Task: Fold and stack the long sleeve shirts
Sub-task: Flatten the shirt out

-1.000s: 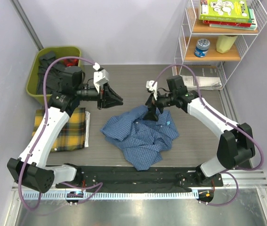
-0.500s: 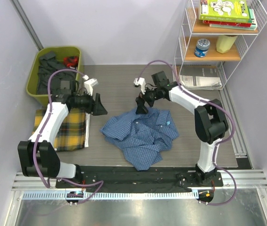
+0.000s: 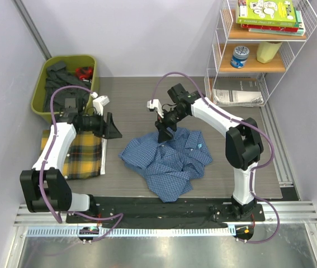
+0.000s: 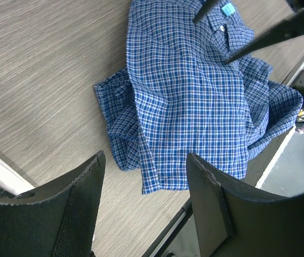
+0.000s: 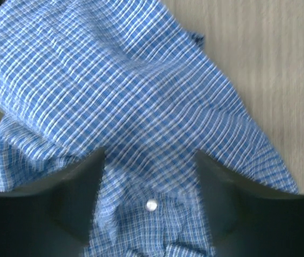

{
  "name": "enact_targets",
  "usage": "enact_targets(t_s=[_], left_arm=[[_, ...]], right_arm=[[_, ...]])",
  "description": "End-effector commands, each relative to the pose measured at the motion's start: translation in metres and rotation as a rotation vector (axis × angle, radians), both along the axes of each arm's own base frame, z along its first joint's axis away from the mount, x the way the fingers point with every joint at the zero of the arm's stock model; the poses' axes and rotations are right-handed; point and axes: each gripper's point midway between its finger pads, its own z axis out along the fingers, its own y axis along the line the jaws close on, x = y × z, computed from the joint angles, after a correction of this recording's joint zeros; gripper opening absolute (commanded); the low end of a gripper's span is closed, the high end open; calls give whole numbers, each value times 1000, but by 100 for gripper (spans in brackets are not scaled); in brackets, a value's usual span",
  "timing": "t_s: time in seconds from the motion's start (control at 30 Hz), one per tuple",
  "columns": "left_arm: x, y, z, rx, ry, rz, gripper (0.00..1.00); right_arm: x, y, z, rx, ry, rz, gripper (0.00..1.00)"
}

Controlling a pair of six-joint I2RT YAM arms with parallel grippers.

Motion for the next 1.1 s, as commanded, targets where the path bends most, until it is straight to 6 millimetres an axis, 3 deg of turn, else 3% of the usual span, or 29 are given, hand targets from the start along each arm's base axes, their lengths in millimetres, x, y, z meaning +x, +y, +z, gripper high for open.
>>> enact_targets(t_s=[0.0,0.07,0.2,0.37,0.53,0.6,0.63,0.67,0.7,0.73,0.77,0.83,0.87,0.93,0.97,1.07], left_arm=[[-8,-3,15,-25,-65,-38,63],[-9,-4,15,-25,-81,-53,64],[-12,-4,15,-28,-86,-62,64],[-18,-4,13,-17,-94,-72,65],[-15,-2,6,-1,-74,-63,66],[-15,-2,2,-6,-59,-62,66],[-15,-2,0,-8,-53,-62,66],[-15,-3,0,-14,-54,-63,65],[-15,-4,0,-20,-55,-66,64],[-15,-4,0,-23,-57,-67,63],[-15,-4,0,-25,-54,-62,63],[-15,-5,-1,-24,-61,-65,61],[-15,-4,-3,-20,-58,-60,61],[-14,-2,-9,-2,-56,-53,60],[-13,-1,-11,5,-58,-52,60],[-13,0,-22,12,-57,-63,63]], right_arm=[[-22,-14,37,7,-13,39,99],[-17,-13,33,-3,-5,0,100],[25,-10,10,-34,24,-104,100],[41,-3,-2,-33,77,-86,100],[0,-8,-23,-88,245,31,99],[-15,-10,-22,-86,303,58,89],[-18,-11,-19,-81,317,65,75],[-18,-8,-7,-54,309,75,43],[-18,-7,1,-42,299,77,28],[-16,-6,12,-29,284,70,20],[-10,-6,33,4,236,60,4],[-2,-6,62,39,200,19,1],[10,-10,90,83,135,-11,1],[24,-17,127,135,105,-90,1],[36,-31,147,166,70,-146,1],[44,-54,183,206,30,-234,1]])
